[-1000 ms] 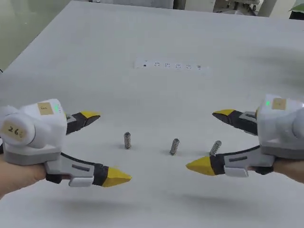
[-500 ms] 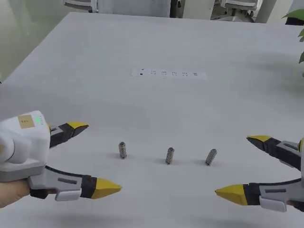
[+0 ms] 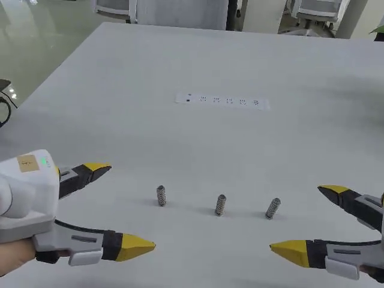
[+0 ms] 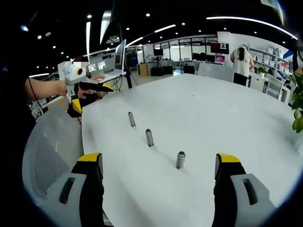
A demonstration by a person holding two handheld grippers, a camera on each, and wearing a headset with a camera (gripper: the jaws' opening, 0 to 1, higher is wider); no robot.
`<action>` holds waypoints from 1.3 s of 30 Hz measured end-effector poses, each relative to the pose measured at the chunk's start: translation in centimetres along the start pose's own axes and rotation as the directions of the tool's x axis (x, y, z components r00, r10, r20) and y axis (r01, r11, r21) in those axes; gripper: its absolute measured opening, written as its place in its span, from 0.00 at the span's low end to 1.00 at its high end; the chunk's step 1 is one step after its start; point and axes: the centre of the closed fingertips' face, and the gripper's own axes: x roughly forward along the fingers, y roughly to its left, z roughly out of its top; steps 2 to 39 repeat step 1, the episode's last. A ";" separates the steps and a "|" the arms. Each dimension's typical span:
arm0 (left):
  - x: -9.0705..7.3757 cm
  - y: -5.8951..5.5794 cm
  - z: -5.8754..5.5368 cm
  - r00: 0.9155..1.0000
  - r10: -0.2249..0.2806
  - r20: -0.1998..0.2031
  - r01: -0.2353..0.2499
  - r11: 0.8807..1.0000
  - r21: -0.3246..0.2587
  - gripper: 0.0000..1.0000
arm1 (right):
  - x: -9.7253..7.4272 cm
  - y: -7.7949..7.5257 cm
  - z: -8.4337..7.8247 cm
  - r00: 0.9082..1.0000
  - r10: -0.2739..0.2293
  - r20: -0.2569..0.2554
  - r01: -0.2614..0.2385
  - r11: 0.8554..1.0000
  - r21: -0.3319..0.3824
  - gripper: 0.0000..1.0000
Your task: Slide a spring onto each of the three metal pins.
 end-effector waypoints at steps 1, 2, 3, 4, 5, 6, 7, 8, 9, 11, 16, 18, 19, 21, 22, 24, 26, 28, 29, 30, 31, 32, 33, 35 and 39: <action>0.0 0.0 -0.1 1.000 0.003 -0.005 -0.003 1.000 -0.006 0.98 | -0.1 -0.2 -0.6 0.999 -0.005 -0.036 0.005 1.000 -0.003 0.99; 0.0 0.0 -0.1 1.000 0.003 -0.005 -0.003 1.000 -0.006 0.98 | -0.1 -0.2 -0.6 0.999 -0.005 -0.036 0.005 1.000 -0.003 0.99; 0.0 0.0 -0.1 1.000 0.003 -0.005 -0.003 1.000 -0.006 0.98 | -0.1 -0.2 -0.6 0.999 -0.005 -0.036 0.005 1.000 -0.003 0.99; 0.0 0.0 -0.1 1.000 0.003 -0.005 -0.003 1.000 -0.006 0.98 | -0.1 -0.2 -0.6 0.999 -0.005 -0.036 0.005 1.000 -0.003 0.99; 0.0 0.0 -0.1 1.000 0.003 -0.005 -0.003 1.000 -0.006 0.98 | -0.1 -0.2 -0.6 0.999 -0.005 -0.036 0.005 1.000 -0.003 0.99; 0.0 0.0 -0.1 1.000 0.003 -0.005 -0.003 1.000 -0.006 0.98 | -0.1 -0.2 -0.6 0.999 -0.005 -0.036 0.005 1.000 -0.003 0.99; 0.0 0.0 -0.1 1.000 0.003 -0.005 -0.003 1.000 -0.006 0.98 | -0.1 -0.2 -0.6 0.999 -0.005 -0.036 0.005 1.000 -0.003 0.99; 0.0 0.0 -0.1 1.000 0.003 -0.005 -0.003 1.000 -0.006 0.98 | -0.1 -0.2 -0.6 0.999 -0.005 -0.036 0.005 1.000 -0.003 0.99; 0.0 0.0 -0.1 1.000 0.003 -0.005 -0.003 1.000 -0.006 0.98 | -0.1 -0.2 -0.6 0.999 -0.005 -0.036 0.005 1.000 -0.003 0.99; 0.0 0.0 -0.1 1.000 0.003 -0.005 -0.003 1.000 -0.006 0.98 | -0.1 -0.2 -0.6 0.999 -0.005 -0.036 0.005 1.000 -0.003 0.99; 0.0 0.0 -0.1 1.000 0.003 -0.005 -0.003 1.000 -0.006 0.98 | -0.1 -0.2 -0.6 0.999 -0.005 -0.036 0.005 1.000 -0.003 0.99; 0.0 0.0 -0.1 1.000 0.003 -0.005 -0.003 1.000 -0.006 0.98 | -0.1 -0.2 -0.6 0.999 -0.005 -0.036 0.005 1.000 -0.003 0.99; 0.0 0.0 -0.1 1.000 0.003 -0.005 -0.003 1.000 -0.006 0.98 | -0.1 -0.2 -0.6 0.999 -0.005 -0.036 0.005 1.000 -0.003 0.99; 0.0 0.0 -0.1 1.000 0.003 -0.005 -0.003 1.000 -0.006 0.98 | -0.1 -0.2 -0.6 0.999 -0.005 -0.036 0.005 1.000 -0.003 0.99; 0.0 0.0 -0.1 1.000 0.003 -0.005 -0.003 1.000 -0.006 0.98 | -0.1 -0.2 -0.6 0.999 -0.005 -0.036 0.005 1.000 -0.003 0.99; 0.0 0.0 -0.1 1.000 0.003 -0.005 -0.003 1.000 -0.006 0.98 | -0.1 -0.2 -0.6 0.999 -0.005 -0.036 0.005 1.000 -0.003 0.99; 0.0 0.0 -0.1 1.000 0.003 -0.005 -0.003 1.000 -0.006 0.98 | -0.1 -0.2 -0.6 0.999 -0.005 -0.036 0.005 1.000 -0.003 0.99; 0.0 0.0 -0.1 1.000 0.003 -0.005 -0.003 1.000 -0.006 0.98 | -0.1 -0.2 -0.6 0.999 -0.005 -0.036 0.005 1.000 -0.003 0.99; 0.0 0.0 -0.1 1.000 0.003 -0.005 -0.003 1.000 -0.006 0.98 | -0.1 -0.2 -0.6 0.999 -0.005 -0.036 0.005 1.000 -0.003 0.99; 0.0 0.0 -0.1 1.000 0.003 -0.005 -0.003 1.000 -0.006 0.98 | -0.1 -0.2 -0.6 0.999 -0.005 -0.036 0.005 1.000 -0.003 0.99; 0.0 0.0 -0.1 1.000 0.003 -0.005 -0.003 1.000 -0.006 0.98 | -0.1 -0.2 -0.6 0.999 -0.005 -0.036 0.005 1.000 -0.003 0.99; 0.0 0.0 -0.1 1.000 0.003 -0.005 -0.003 1.000 -0.006 0.98 | -0.1 -0.2 -0.6 0.999 -0.005 -0.036 0.005 1.000 -0.003 0.99; 0.0 0.0 -0.1 1.000 0.003 -0.005 -0.003 1.000 -0.006 0.98 | -0.1 -0.2 -0.6 0.999 -0.005 -0.036 0.005 1.000 -0.003 0.99; 0.0 0.0 -0.1 1.000 0.003 -0.005 -0.003 1.000 -0.006 0.98 | -0.1 -0.2 -0.6 0.999 -0.005 -0.036 0.005 1.000 -0.003 0.99; 0.0 0.0 -0.1 1.000 0.003 -0.005 -0.003 1.000 -0.006 0.98 | -0.1 -0.2 -0.6 0.999 -0.005 -0.036 0.005 1.000 -0.003 0.99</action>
